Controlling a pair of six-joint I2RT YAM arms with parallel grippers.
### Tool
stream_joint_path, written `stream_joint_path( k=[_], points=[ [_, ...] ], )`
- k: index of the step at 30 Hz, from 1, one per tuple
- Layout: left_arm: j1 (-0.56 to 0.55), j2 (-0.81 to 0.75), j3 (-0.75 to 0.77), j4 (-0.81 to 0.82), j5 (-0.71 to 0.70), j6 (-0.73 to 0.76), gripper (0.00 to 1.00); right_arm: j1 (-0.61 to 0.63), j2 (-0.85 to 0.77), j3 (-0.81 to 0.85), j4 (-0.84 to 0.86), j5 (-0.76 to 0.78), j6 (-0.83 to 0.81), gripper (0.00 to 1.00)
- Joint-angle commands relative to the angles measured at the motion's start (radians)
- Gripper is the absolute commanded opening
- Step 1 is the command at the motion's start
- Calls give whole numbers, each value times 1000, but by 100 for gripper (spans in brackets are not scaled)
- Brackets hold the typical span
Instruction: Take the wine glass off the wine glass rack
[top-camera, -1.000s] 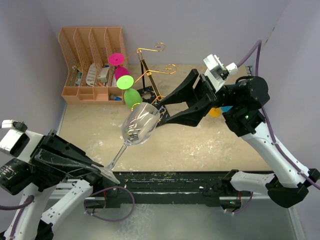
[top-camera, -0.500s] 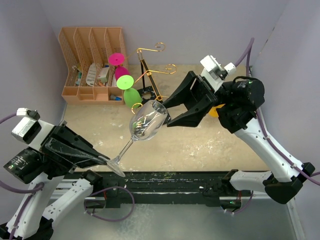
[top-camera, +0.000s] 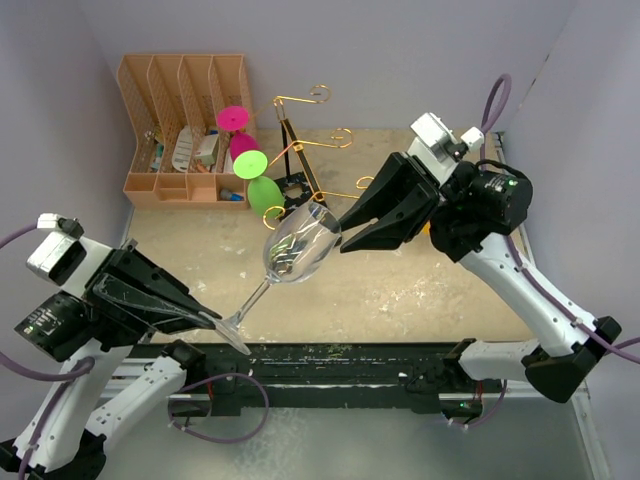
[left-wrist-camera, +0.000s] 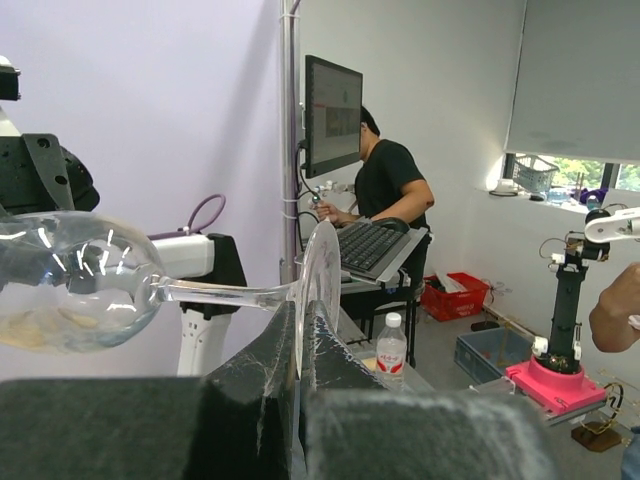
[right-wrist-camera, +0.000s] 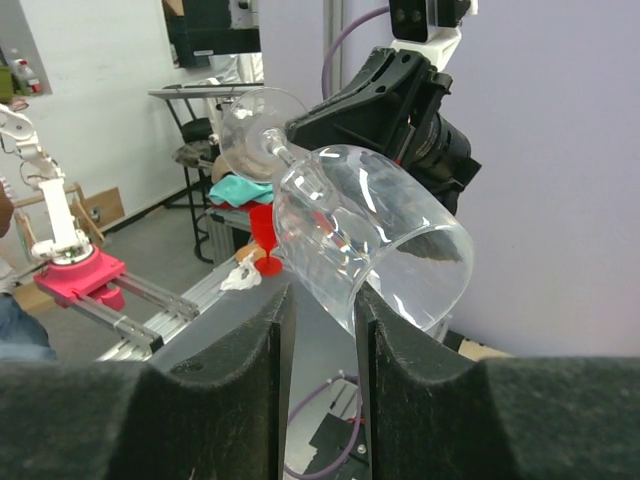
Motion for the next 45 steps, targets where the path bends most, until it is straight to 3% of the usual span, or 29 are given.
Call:
stream_joint_path(
  k=[1,7,13,14,17,22,23,27,29,32,36,39,45],
  points=[
    [1,35,-1,74,-46,2,0,2,11,-3,245,-22,177,32],
    [1,57,-19,118,-46,-13,0,2,43,5,374,-22,274,30],
    [1,86,-9,202,-41,-63,0,2,54,14,394,-26,288,29],
    [1,87,-9,198,-40,-63,0,3,54,14,396,-29,290,26],
    [1,83,-11,188,-39,-57,0,3,58,14,418,-38,303,0],
    [1,61,-16,86,-31,-6,0,4,49,8,388,-55,284,0],
    [1,48,-17,31,-33,25,5,4,45,3,371,-63,268,0],
    [1,-37,-9,-270,-65,214,42,3,29,0,349,-81,243,0],
    [1,-94,11,-493,-111,345,49,3,19,5,331,-86,223,0],
    [1,-175,70,-844,-243,552,60,0,-10,25,125,-82,72,0],
    [1,-235,135,-1149,-402,716,63,-2,-80,111,-483,41,-392,0],
    [1,-245,177,-1274,-494,771,63,-3,-103,210,-800,189,-637,0],
    [1,-232,200,-1386,-602,815,62,-3,-95,358,-1100,568,-832,0]
  ],
)
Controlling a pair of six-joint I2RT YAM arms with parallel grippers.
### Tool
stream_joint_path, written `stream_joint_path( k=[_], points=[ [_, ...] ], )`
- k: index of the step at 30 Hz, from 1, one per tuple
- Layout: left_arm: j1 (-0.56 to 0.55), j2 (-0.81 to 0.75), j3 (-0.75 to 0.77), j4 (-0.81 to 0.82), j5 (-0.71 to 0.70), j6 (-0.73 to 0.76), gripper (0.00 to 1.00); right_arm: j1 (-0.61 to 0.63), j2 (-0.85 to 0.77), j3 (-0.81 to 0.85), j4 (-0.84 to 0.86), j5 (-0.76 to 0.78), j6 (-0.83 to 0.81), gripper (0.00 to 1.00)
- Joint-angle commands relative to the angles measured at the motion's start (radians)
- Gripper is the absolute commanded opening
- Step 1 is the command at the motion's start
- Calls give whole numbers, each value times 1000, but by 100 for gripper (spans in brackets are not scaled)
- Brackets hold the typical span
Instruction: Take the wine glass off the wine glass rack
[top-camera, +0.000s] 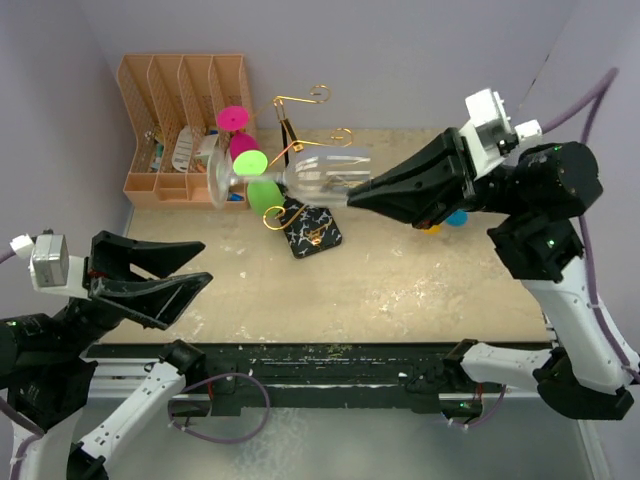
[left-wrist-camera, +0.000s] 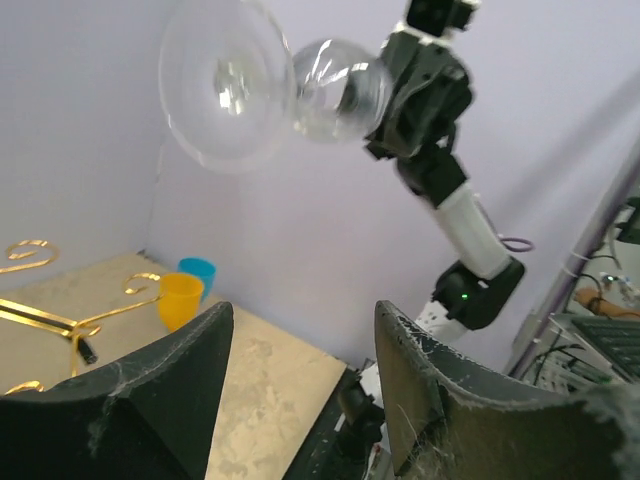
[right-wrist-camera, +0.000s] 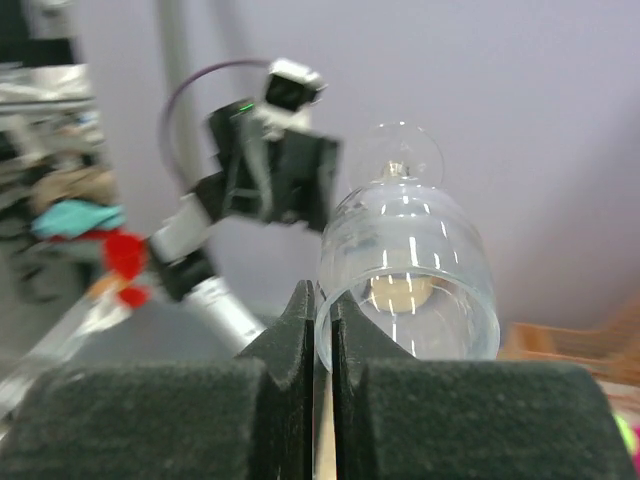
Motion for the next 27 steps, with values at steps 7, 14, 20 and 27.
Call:
stream_joint_path(
  k=[7,14,20,27],
  points=[
    [1,50,37,-271,-195,133,58,-9,79,231,-492,974,-384,0],
    [1,103,77,-413,-327,216,57,-132,289,462,-660,1340,-413,0],
    [1,150,92,-539,-481,301,56,-472,505,667,-891,1184,-257,0],
    [1,138,40,-563,-533,364,56,-656,711,719,-994,988,-214,0]
  ],
)
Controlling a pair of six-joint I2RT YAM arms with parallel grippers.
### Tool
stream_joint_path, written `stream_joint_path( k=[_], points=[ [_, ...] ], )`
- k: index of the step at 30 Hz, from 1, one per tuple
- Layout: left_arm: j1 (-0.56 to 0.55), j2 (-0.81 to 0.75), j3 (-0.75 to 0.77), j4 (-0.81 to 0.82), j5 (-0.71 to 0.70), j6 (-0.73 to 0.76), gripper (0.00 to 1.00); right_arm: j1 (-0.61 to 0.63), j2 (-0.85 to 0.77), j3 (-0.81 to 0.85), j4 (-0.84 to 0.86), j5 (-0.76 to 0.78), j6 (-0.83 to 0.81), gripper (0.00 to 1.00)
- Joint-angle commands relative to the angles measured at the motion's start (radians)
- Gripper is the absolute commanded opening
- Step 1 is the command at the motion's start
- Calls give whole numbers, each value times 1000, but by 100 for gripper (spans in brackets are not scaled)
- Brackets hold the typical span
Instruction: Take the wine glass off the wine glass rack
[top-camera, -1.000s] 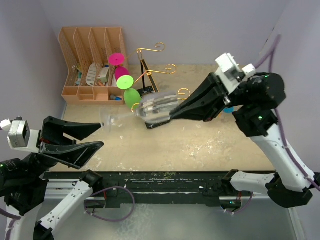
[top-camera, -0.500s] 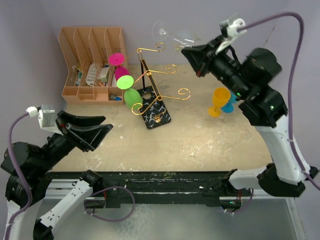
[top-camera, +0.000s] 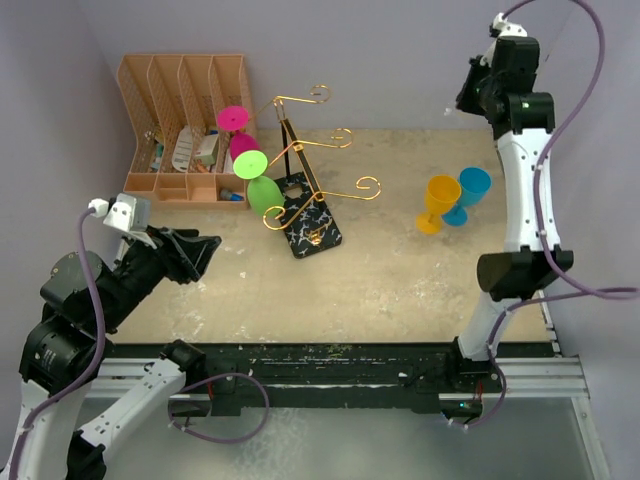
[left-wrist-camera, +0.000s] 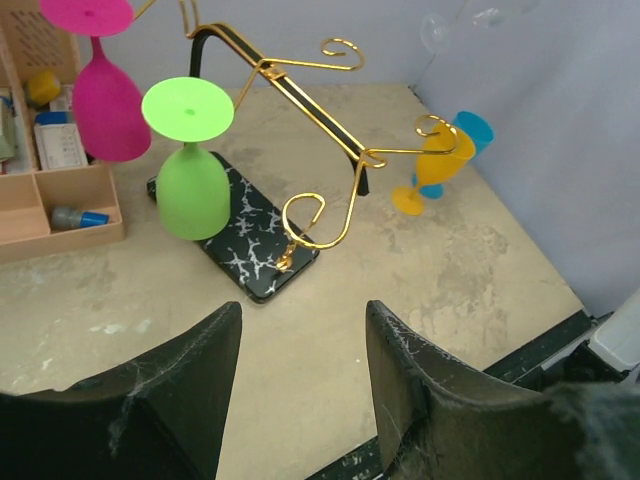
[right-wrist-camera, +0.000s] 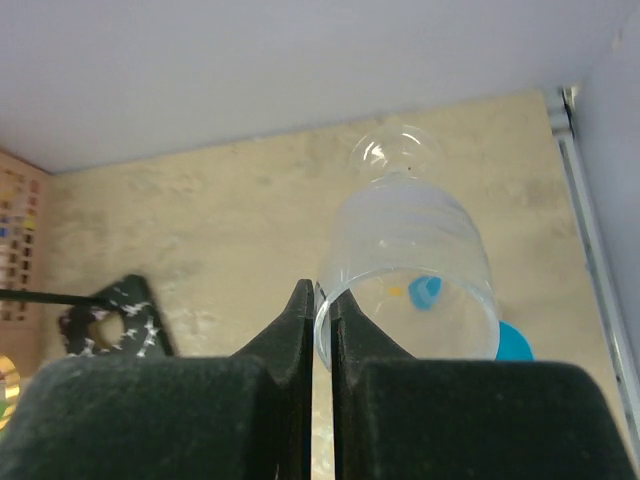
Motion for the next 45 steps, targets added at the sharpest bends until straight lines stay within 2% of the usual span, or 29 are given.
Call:
stream_joint_path(
  k=[1,6,10,19,27,40,45],
  points=[
    [0,-13,-23,-13,-78,74,56,-16,77,105,-101,-62,21,0],
    [0,-31,-71,-22,-127,103,56,-33,86,54,-104,116,6,0],
    [0,-42,-121,-16,-147,117,55,-75,108,38,-97,24,7,0],
    [0,-73,-157,-37,-218,131,55,-62,201,16,-116,-145,-24,0],
    [0,-172,-180,-39,-288,108,55,18,317,63,-180,-89,-46,0],
    [0,-185,-200,-33,-286,82,56,32,391,54,-190,-97,-53,0],
    [0,-184,-204,-31,-286,75,59,43,416,68,-199,-102,-54,0]
  ],
)
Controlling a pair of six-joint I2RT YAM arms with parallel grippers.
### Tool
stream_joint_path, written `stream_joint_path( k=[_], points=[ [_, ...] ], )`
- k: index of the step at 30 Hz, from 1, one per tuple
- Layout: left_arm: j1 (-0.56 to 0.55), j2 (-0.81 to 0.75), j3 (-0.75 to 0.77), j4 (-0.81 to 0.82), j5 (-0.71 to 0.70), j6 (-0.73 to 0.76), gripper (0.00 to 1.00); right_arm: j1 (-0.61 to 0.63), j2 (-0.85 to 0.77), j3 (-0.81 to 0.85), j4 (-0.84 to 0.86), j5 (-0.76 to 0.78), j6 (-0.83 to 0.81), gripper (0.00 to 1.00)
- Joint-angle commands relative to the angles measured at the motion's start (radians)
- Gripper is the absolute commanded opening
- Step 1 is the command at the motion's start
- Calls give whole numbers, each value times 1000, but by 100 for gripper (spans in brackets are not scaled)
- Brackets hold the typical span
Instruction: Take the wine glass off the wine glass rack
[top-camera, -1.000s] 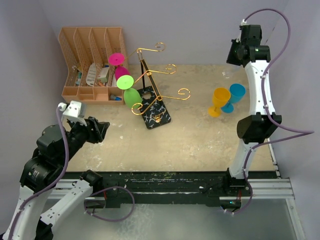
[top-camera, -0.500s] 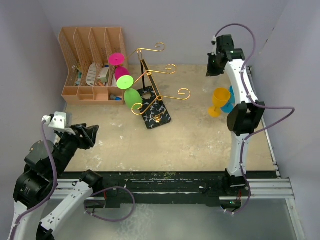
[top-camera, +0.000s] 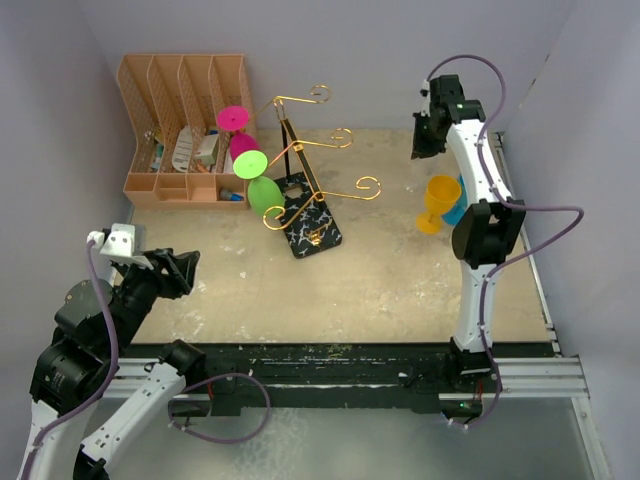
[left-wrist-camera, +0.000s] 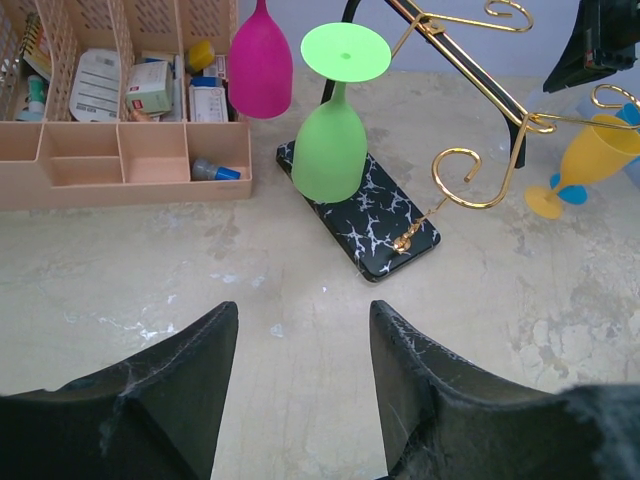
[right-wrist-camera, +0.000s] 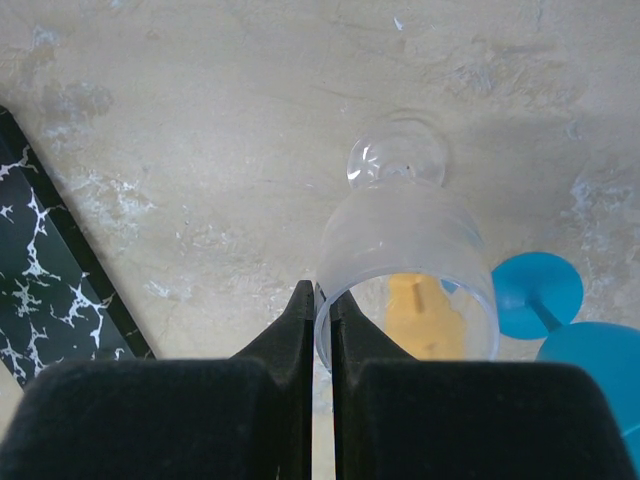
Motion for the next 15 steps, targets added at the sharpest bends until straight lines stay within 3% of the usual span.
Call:
stream_joint_path(
  k=[1,7,11,12,15],
  points=[
    [0,3,-7,28,-9,-18,60,15,7,56,-7,-9,-18,0],
    [0,5,-9,25,-17,-26,68,17,12,64,-10,-12,-16,3],
    [0,12,-6,24,-13,-28,70,18,-9,67,-11,-1,-13,20],
    [0,13,-6,24,-13,-30,71,19,-22,65,-10,2,-12,29],
    [0,18,-3,24,-12,-34,72,20,-70,62,-3,10,-7,39]
  ],
)
